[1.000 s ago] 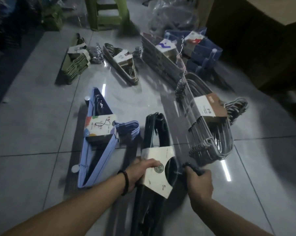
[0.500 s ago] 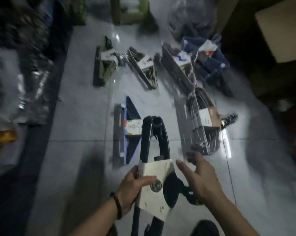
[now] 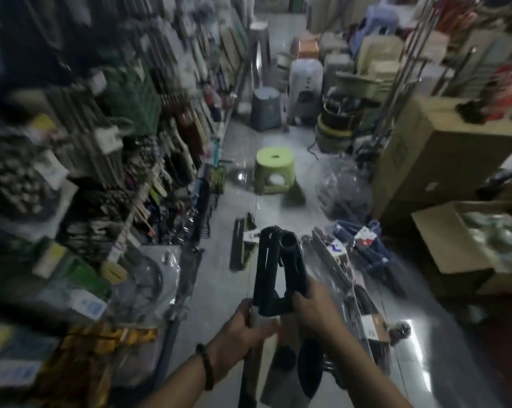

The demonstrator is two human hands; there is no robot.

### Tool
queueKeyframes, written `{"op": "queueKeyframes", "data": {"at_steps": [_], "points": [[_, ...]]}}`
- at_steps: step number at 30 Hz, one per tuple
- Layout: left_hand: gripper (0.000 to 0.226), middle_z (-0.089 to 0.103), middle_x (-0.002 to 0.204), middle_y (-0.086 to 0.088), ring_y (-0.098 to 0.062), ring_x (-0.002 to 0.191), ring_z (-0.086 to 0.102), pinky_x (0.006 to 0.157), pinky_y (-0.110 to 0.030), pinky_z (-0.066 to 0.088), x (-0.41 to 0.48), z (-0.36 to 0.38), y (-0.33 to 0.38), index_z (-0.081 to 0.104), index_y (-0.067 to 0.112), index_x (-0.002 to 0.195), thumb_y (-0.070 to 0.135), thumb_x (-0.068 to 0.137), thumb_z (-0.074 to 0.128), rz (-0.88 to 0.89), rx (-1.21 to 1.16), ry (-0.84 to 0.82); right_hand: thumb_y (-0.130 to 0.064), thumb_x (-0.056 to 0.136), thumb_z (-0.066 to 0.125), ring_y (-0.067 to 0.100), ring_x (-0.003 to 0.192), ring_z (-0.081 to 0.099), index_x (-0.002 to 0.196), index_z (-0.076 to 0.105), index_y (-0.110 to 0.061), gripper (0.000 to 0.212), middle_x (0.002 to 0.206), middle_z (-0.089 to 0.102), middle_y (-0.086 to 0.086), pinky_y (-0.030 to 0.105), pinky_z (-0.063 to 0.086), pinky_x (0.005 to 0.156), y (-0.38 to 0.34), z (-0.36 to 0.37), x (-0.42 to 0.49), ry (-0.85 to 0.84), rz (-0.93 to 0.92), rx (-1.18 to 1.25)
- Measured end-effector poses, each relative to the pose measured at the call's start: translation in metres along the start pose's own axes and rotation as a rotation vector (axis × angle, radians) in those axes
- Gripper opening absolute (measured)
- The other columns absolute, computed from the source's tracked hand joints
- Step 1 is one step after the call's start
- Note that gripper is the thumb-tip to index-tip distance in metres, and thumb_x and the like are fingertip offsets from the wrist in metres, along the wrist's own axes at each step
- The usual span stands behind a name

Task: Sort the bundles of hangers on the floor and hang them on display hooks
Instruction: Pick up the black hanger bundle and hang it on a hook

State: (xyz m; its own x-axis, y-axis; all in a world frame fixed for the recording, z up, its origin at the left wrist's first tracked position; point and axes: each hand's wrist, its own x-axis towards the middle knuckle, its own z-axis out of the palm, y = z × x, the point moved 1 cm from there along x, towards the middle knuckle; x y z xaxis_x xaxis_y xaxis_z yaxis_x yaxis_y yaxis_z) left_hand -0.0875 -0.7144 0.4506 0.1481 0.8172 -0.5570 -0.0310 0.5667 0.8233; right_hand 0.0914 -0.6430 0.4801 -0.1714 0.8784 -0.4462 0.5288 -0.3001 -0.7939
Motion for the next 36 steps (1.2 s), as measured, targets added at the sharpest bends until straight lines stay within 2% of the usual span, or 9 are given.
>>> {"op": "queueKeyframes", "data": {"at_steps": [4, 9, 13, 18, 20, 24, 28, 33, 36], "points": [[0.088, 0.074, 0.115, 0.007, -0.014, 0.113, 0.070, 0.101, -0.042, 0.055, 0.001, -0.014, 0.069, 0.059, 0.025, 0.126, 0.076, 0.059, 0.085, 0.182, 0.043, 0.274, -0.019, 0.097, 0.057, 0.014, 0.081, 0.067, 0.095, 0.060, -0.025, 0.007, 0.087, 0.069, -0.001, 0.035, 0.059, 0.074, -0.069, -0.012, 0.007, -0.005, -0.104, -0.130], [0.083, 0.075, 0.120, -0.004, -0.021, 0.113, 0.072, 0.101, -0.047, 0.057, 0.018, -0.028, 0.134, 0.062, 0.023, 0.128, 0.060, 0.061, 0.092, 0.305, 0.016, 0.398, -0.025, 0.096, 0.062, 0.013, 0.094, 0.069, 0.112, 0.062, -0.027, 0.015, 0.102, 0.071, -0.005, 0.040, 0.061, 0.087, -0.126, -0.031, 0.039, -0.111, -0.280, -0.137], [0.078, 0.074, 0.121, 0.007, -0.014, 0.114, 0.070, 0.098, -0.042, 0.056, 0.037, -0.043, 0.175, 0.056, 0.037, 0.132, 0.039, 0.061, 0.091, 0.371, 0.098, 0.511, -0.020, 0.094, 0.065, 0.021, 0.100, 0.069, 0.115, 0.067, -0.019, 0.020, 0.106, 0.072, 0.001, 0.043, 0.058, 0.091, -0.167, -0.049, 0.082, -0.207, -0.366, -0.225], [0.073, 0.073, 0.107, 0.009, -0.010, 0.103, 0.070, 0.075, -0.019, 0.055, 0.072, -0.074, 0.223, 0.054, 0.028, 0.129, 0.018, 0.062, 0.080, 0.401, 0.160, 0.551, -0.016, 0.098, 0.063, 0.012, 0.094, 0.064, 0.113, 0.063, -0.021, 0.016, 0.102, 0.067, -0.003, 0.026, 0.055, 0.080, -0.219, -0.060, 0.141, -0.310, -0.433, -0.267], [0.074, 0.071, 0.107, 0.005, -0.005, 0.096, 0.070, 0.072, -0.016, 0.055, 0.094, -0.094, 0.242, 0.053, 0.024, 0.129, 0.017, 0.061, 0.080, 0.398, 0.181, 0.536, -0.016, 0.099, 0.061, 0.016, 0.096, 0.064, 0.113, 0.064, -0.015, 0.015, 0.105, 0.068, 0.002, 0.031, 0.056, 0.084, -0.238, -0.062, 0.169, -0.307, -0.445, -0.312], [0.075, 0.072, 0.114, 0.001, -0.010, 0.105, 0.070, 0.083, -0.025, 0.055, 0.145, -0.150, 0.282, 0.053, 0.034, 0.125, 0.027, 0.058, 0.087, 0.420, 0.254, 0.496, -0.024, 0.100, 0.062, 0.012, 0.091, 0.063, 0.104, 0.062, -0.024, 0.004, 0.100, 0.066, -0.005, 0.029, 0.054, 0.080, -0.278, -0.056, 0.228, -0.277, -0.472, -0.366], [0.069, 0.072, 0.110, 0.003, -0.014, 0.102, 0.070, 0.078, -0.022, 0.056, 0.191, -0.216, 0.323, 0.055, 0.031, 0.121, 0.020, 0.063, 0.090, 0.409, 0.314, 0.450, -0.027, 0.099, 0.063, 0.025, 0.104, 0.067, 0.114, 0.068, -0.015, 0.020, 0.114, 0.071, 0.008, 0.041, 0.056, 0.091, -0.332, -0.037, 0.283, -0.190, -0.450, -0.468], [0.061, 0.070, 0.104, 0.011, -0.009, 0.098, 0.069, 0.075, -0.018, 0.054, 0.238, -0.258, 0.388, 0.057, 0.032, 0.117, 0.019, 0.068, 0.091, 0.446, 0.424, 0.457, -0.028, 0.099, 0.062, 0.030, 0.105, 0.066, 0.115, 0.068, -0.014, 0.022, 0.113, 0.072, 0.012, 0.043, 0.055, 0.092, -0.389, -0.038, 0.334, -0.028, -0.412, -0.508], [0.071, 0.070, 0.107, 0.009, -0.012, 0.098, 0.069, 0.082, -0.031, 0.058, 0.263, -0.272, 0.426, 0.056, 0.028, 0.124, 0.036, 0.062, 0.089, 0.457, 0.482, 0.462, -0.029, 0.097, 0.065, 0.032, 0.100, 0.067, 0.110, 0.069, -0.014, 0.020, 0.108, 0.072, 0.012, 0.046, 0.056, 0.090, -0.417, -0.050, 0.360, 0.040, -0.410, -0.516]]}}
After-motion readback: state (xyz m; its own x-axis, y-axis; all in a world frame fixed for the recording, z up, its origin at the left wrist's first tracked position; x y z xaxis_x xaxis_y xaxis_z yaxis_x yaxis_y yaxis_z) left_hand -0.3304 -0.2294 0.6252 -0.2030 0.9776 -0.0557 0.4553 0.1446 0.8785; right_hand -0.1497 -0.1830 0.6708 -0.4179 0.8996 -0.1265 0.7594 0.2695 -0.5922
